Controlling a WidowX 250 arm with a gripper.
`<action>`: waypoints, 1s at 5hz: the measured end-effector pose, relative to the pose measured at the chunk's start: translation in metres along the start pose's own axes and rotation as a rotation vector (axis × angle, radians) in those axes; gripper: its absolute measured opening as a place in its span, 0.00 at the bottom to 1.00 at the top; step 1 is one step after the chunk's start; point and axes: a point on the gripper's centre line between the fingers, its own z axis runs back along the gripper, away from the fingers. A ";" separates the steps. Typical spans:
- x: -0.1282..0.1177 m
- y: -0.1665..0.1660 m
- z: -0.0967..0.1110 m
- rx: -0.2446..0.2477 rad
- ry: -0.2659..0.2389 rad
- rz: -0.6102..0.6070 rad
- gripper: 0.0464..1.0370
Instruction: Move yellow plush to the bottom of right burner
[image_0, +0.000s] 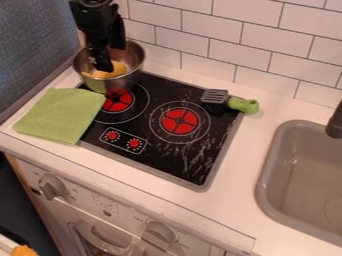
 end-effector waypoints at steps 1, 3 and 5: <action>0.000 0.002 -0.011 0.029 -0.006 0.031 0.96; 0.002 0.006 -0.025 0.068 -0.019 0.072 0.96; 0.005 0.008 -0.035 0.045 -0.047 0.133 0.91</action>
